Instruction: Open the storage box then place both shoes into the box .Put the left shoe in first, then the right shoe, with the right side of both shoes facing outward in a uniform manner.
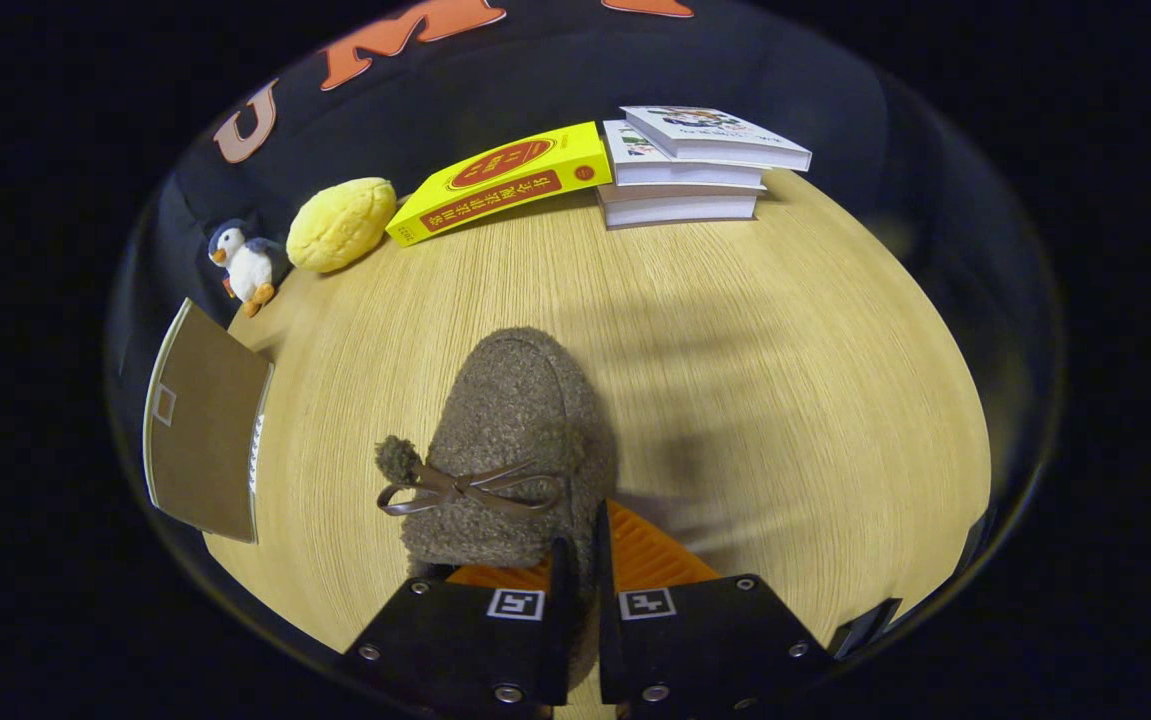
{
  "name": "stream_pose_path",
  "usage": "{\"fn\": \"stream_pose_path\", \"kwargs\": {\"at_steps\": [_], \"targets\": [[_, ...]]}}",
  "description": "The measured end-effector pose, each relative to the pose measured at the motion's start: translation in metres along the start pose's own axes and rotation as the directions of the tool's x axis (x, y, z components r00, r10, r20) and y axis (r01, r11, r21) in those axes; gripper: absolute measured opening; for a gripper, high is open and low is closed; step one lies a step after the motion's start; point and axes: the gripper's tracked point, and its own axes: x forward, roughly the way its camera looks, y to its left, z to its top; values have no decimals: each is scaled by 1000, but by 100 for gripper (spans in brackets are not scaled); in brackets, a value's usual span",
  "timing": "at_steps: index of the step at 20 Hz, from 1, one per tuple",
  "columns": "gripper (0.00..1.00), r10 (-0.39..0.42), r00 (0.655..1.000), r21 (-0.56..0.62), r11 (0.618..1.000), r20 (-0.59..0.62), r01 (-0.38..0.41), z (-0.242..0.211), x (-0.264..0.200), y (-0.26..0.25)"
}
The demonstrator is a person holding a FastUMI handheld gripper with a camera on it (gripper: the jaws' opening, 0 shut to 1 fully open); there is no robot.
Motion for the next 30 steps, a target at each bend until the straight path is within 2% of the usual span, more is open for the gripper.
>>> {"fn": "stream_pose_path", "kwargs": {"at_steps": [4, 8, 12, 19, 26, 30], "targets": [[4, 30, 999, 81, 996, -13, -29, 0, -13, 9], [4, 7, 1000, 86, 996, 16, -8, 11, -44, 25], [4, 25, 998, 84, 996, 51, -29, 32, -79, 64], [4, 72, 995, 13, 997, 65, -73, 64, -115, 177], [4, 173, 982, -83, 983, 81, -166, 84, -131, 304], [4, 232, 970, -91, 970, 68, -225, 84, -136, 369]]}}
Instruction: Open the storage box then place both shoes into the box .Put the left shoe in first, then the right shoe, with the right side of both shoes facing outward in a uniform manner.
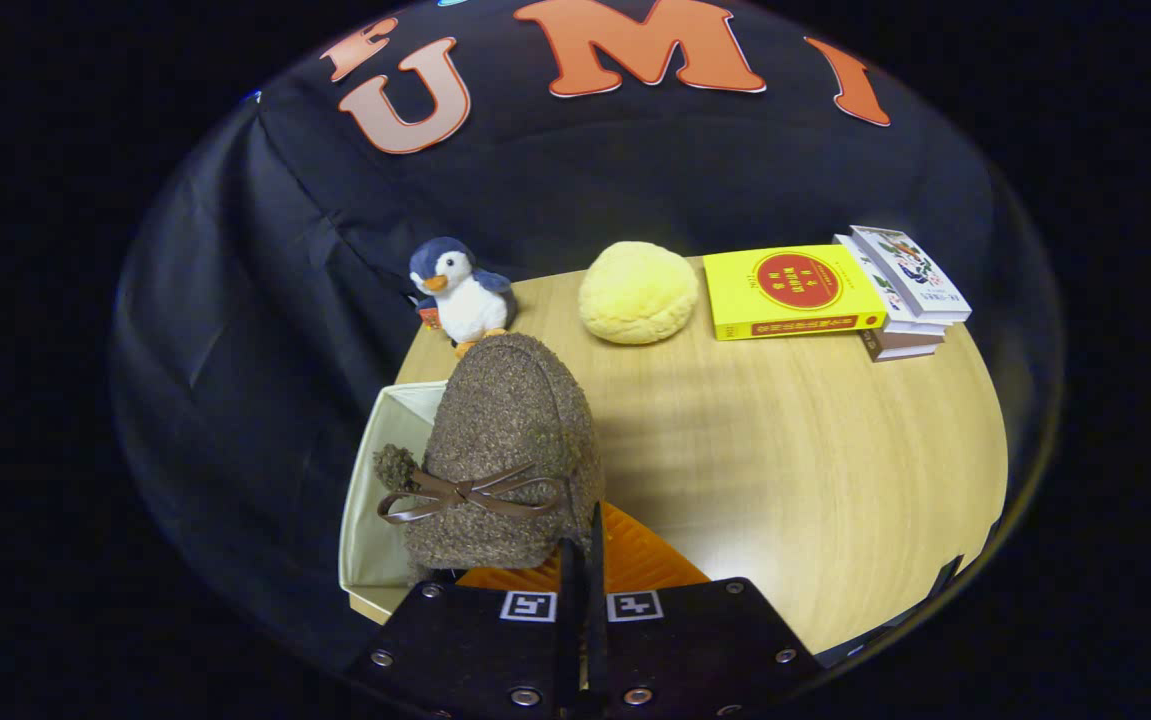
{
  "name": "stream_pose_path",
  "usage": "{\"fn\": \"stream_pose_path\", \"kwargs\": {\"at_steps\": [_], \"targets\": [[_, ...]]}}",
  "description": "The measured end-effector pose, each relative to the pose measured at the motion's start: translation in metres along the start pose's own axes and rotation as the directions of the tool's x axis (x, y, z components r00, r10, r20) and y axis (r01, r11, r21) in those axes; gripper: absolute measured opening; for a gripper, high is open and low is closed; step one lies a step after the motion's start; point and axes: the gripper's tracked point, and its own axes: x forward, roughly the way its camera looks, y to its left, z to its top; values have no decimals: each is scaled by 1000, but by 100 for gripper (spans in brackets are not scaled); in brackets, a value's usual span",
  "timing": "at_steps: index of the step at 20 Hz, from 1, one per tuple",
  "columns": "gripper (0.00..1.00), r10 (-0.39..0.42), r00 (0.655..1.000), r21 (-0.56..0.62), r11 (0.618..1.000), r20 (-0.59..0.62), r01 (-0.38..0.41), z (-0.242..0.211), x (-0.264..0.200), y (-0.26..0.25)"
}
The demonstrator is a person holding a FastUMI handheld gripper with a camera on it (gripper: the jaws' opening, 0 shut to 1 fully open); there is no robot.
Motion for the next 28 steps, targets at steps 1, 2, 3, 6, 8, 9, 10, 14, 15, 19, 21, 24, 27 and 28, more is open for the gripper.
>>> {"fn": "stream_pose_path", "kwargs": {"at_steps": [1, 2, 3, 6, 8, 9, 10, 14, 15, 19, 21, 24, 27, 28], "targets": [[4, 12, 1000, -4, 1000, -1, -12, 1, 5, 14], [4, 12, 1000, -12, 1000, -11, -12, -2, 8, 24], [4, 9, 1000, -17, 1000, -20, -9, -4, 12, 32], [4, -8, 999, -31, 999, -37, 7, -14, 26, 47], [5, -41, 997, -24, 999, -58, 40, -26, 37, 46], [5, -52, 996, -16, 999, -70, 51, -32, 42, 47], [5, -59, 995, -5, 998, -79, 59, -37, 47, 48], [12, -58, 995, 2, 998, -81, 59, -44, 55, 59], [14, -51, 995, 2, 999, -87, 51, -47, 54, 63], [17, 6, 1000, -42, 999, -8, -7, -32, 33, 79], [20, 31, 999, -69, 997, 43, -28, -20, 13, 75], [26, 48, 990, -81, 996, 129, -37, 0, -18, 55], [30, 62, 978, -98, 994, 200, -43, 14, -52, 26], [32, 59, 972, -102, 994, 228, -37, 19, -63, 13]]}}
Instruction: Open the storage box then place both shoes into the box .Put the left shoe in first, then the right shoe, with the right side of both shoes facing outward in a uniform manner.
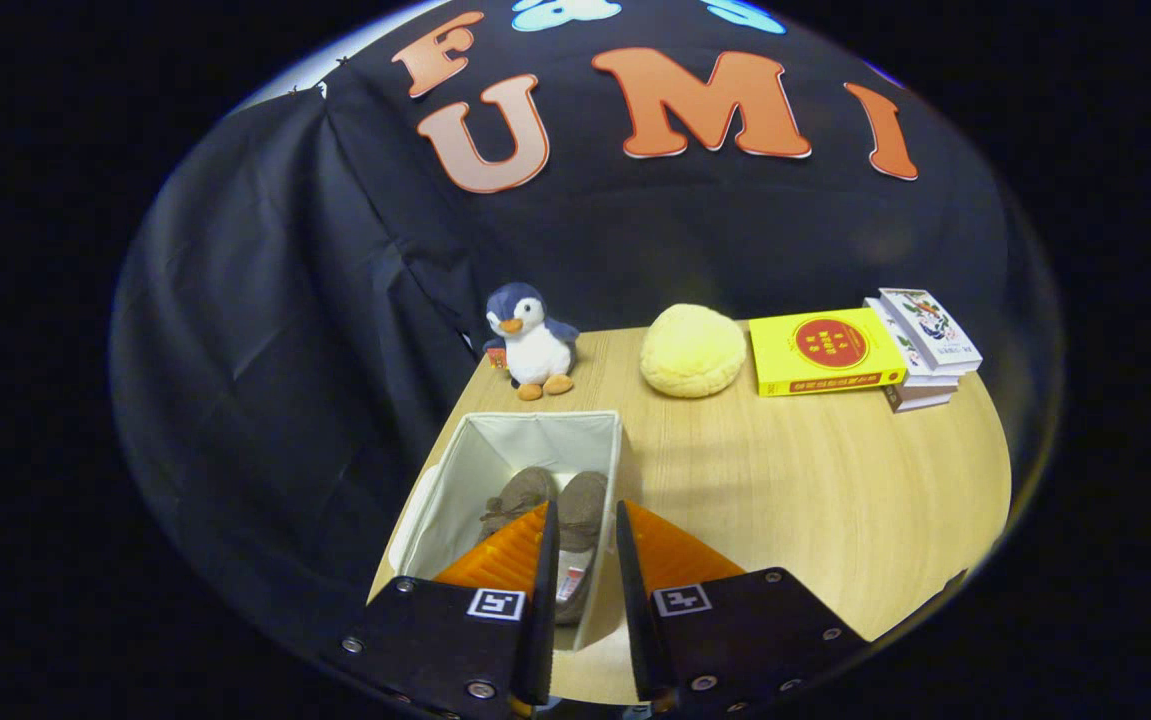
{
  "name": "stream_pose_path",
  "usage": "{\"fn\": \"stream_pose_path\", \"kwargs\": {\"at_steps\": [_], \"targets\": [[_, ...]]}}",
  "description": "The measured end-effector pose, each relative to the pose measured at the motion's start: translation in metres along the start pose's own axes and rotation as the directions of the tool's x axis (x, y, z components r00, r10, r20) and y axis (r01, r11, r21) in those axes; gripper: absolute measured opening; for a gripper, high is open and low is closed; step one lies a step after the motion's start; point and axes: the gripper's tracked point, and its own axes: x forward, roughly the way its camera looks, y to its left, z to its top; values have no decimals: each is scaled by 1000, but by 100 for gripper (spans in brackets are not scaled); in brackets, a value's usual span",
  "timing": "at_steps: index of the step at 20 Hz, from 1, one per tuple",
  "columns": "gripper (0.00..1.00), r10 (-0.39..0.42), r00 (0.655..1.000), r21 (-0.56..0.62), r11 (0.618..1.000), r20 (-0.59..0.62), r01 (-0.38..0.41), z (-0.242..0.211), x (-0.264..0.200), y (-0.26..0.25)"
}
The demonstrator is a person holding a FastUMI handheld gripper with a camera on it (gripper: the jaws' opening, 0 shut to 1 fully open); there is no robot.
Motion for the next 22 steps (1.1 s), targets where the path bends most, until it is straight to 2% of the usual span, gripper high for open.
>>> {"fn": "stream_pose_path", "kwargs": {"at_steps": [5, 10, 13, 17, 22], "targets": [[44, -45, 988, 1, 999, 149, 46, 35, -57, -74], [57, -109, 953, 21, 994, 282, 108, 61, -113, -147], [62, -164, 909, 22, 985, 382, 169, 81, -147, -191], [73, -198, 844, 19, 976, 498, 217, 101, -187, -235], [83, -186, 762, -28, 966, 620, 258, 113, -228, -272]]}}
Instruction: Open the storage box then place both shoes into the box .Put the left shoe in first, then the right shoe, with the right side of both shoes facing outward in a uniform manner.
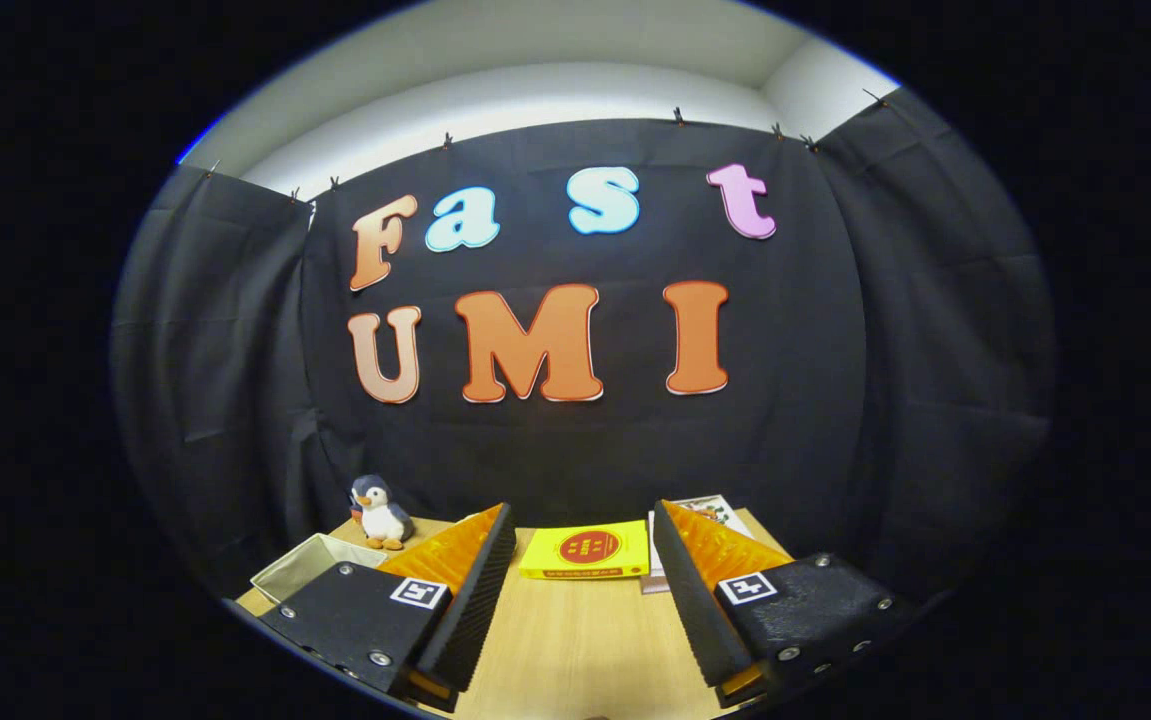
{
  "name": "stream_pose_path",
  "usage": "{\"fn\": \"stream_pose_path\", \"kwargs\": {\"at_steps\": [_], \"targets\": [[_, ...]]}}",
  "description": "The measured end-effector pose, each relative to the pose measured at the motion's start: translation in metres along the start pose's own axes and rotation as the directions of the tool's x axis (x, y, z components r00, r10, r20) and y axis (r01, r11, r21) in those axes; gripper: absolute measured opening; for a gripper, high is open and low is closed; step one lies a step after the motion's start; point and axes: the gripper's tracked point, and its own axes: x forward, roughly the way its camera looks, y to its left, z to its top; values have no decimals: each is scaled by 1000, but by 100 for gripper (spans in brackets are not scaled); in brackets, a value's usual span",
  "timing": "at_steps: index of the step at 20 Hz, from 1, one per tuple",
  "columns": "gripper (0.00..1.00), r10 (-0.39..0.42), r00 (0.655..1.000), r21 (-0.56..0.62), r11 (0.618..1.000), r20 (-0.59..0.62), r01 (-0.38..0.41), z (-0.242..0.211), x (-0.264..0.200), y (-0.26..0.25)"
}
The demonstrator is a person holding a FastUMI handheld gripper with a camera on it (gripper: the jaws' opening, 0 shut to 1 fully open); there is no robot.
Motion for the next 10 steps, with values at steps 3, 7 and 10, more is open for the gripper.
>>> {"fn": "stream_pose_path", "kwargs": {"at_steps": [3, 7, 10], "targets": [[87, 16, 999, -24, 1000, 34, -15, 5, -8, -16], [90, 21, 995, -77, 997, 101, -13, 12, -10, -38], [90, 27, 993, -76, 997, 115, -19, 14, -4, -39]]}}
